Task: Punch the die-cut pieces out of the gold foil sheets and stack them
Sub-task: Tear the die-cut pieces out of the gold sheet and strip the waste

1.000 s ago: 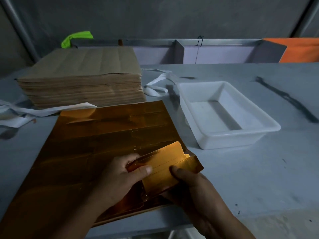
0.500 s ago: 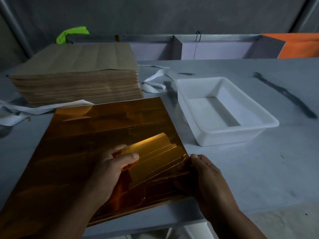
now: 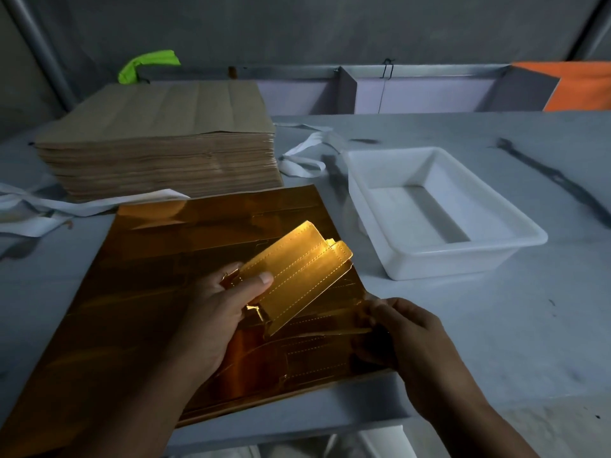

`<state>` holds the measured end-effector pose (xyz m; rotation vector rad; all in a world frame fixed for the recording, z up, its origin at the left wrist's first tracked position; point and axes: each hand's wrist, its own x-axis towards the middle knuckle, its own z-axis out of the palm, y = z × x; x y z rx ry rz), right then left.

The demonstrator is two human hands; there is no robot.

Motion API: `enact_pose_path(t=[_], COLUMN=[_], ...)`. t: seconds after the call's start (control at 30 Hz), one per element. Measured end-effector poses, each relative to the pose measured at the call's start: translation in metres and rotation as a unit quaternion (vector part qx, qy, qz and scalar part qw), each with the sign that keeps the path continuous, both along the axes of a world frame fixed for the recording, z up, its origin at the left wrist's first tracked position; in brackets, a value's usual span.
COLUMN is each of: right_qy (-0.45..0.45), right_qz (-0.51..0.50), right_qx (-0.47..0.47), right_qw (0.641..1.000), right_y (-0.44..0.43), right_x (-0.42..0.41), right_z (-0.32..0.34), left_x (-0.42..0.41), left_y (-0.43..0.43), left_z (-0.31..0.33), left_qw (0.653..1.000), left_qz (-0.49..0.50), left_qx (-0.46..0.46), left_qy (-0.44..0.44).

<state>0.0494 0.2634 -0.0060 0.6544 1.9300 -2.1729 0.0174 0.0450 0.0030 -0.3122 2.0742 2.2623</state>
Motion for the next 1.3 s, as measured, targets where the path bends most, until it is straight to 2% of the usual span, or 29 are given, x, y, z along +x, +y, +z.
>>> enact_pose_path(t=[0.13, 0.23, 0.4, 0.7, 0.8, 0.9, 1.03, 1.1, 1.23, 1.3], right_qy=[-0.033, -0.058, -0.054, -0.054, -0.058, -0.049, -0.021, 0.004, 0.131, 0.166], right_qz=[0.051, 0.086, 0.076, 0.095, 0.102, 0.089, 0.031, -0.011, -0.043, -0.028], right_qx=[-0.135, -0.158, -0.122, -0.038, -0.031, -0.017, 0.062, 0.134, 0.365, 0.399], right_qw=[0.989, 0.982, 0.988, 0.993, 0.993, 0.995, 0.997, 0.991, 0.921, 0.901], right_y=[-0.007, -0.021, -0.029, -0.019, -0.020, -0.019, -0.013, -0.009, -0.001, -0.001], right_x=[0.006, 0.012, 0.014, 0.016, 0.014, 0.014, 0.012, 0.008, 0.006, 0.001], right_z=[0.000, 0.002, 0.002, 0.000, 0.000, 0.003, 0.005, 0.006, 0.013, 0.020], left_x=[0.005, 0.005, 0.002, -0.009, -0.010, -0.009, -0.008, -0.007, -0.001, 0.002], left_y=[0.009, 0.012, 0.014, 0.006, 0.003, 0.001, 0.000, 0.001, 0.006, 0.009], left_z=[0.006, 0.004, 0.000, 0.000, -0.002, -0.005, -0.002, -0.001, -0.002, -0.002], left_qw=[0.999, 0.997, 0.996, 0.987, 0.978, 0.981, 0.983, 0.985, 0.993, 0.994], left_qz=[0.004, 0.001, 0.018, 0.102, 0.124, 0.110, 0.091, 0.074, 0.020, -0.010], left_qx=[-0.035, -0.070, -0.082, 0.101, 0.134, 0.126, 0.114, 0.108, 0.074, 0.060], left_qy=[-0.004, -0.012, -0.017, -0.073, -0.101, -0.102, -0.107, -0.109, -0.095, -0.089])
